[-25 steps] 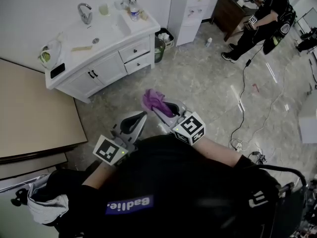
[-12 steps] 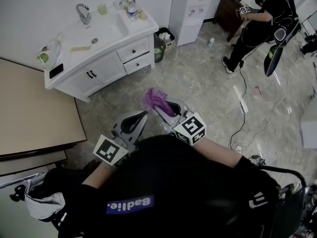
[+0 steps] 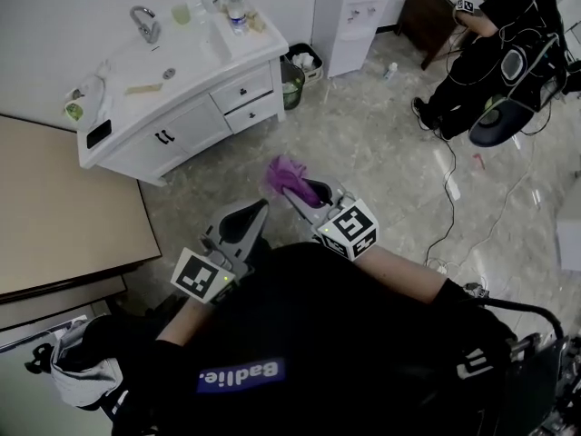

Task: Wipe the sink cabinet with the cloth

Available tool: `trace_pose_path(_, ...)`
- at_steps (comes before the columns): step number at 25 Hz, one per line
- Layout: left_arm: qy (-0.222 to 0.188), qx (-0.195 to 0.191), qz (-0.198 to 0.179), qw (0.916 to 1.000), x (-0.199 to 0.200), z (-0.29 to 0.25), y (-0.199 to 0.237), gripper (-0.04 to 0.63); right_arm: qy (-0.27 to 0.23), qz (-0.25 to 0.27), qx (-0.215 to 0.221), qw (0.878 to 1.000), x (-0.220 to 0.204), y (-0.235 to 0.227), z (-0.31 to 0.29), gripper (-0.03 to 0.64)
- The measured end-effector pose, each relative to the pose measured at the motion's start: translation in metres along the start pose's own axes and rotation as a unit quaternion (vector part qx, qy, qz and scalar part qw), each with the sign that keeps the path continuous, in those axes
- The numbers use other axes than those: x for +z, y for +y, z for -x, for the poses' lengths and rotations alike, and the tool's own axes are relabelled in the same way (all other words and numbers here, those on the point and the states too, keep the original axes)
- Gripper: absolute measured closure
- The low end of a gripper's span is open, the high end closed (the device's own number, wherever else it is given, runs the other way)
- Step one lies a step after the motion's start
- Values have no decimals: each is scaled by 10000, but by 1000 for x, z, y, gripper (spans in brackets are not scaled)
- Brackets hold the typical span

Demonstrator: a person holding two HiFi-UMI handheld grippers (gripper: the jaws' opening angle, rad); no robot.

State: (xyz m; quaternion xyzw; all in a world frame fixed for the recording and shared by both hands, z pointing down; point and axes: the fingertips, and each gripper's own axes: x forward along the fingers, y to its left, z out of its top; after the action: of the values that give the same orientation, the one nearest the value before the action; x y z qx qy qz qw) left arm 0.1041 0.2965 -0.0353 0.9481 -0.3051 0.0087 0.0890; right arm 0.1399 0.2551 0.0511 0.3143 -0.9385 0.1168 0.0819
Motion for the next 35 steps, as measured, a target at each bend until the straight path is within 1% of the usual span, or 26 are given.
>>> trace_pose_path(4,-19,-108,-54,9999,0,-1,39,606,61,17,-154,9999,3,-14,-36,537)
trace_pose_path(8,32,-231,79,9997,0,4,102,606,128,-133,-429,9989,10,-32,-91,537)
trace_pose_path(13,54,-524,129,9985,5,2,187,606,174,-205,-745,9969,21,-59,-169,537)
trace_pose_path(16,29,-651,128,9978,12,-5,229,606,122,-263,-946,9951,28,-79,-206,537)
trace_pose_path(20,102,-743,36,9972,13,-21,268,606,70,-385,-1184,9922,27,-106,-232,537)
trace_pose_path(24,-24,-584,11,9983,8,-45,294,606,81,-355,-1244,9916,11,-139,-239,537)
trace_pose_path(26,-78,-453,2,9989,-6,-60,304,606,124,-270,-1204,9923,-3,-159,-241,537)
trace_pose_path(29,-184,-312,38,9993,-37,-87,316,606,169,-151,-1145,9932,-35,-191,-249,537)
trace_pose_path(31,-220,-288,67,9993,-66,-107,326,606,180,-139,-1158,9930,-63,-216,-260,536)
trace_pose_path(35,-101,-266,44,9996,-136,-147,351,606,218,-224,-1248,9917,-130,-264,-291,537)
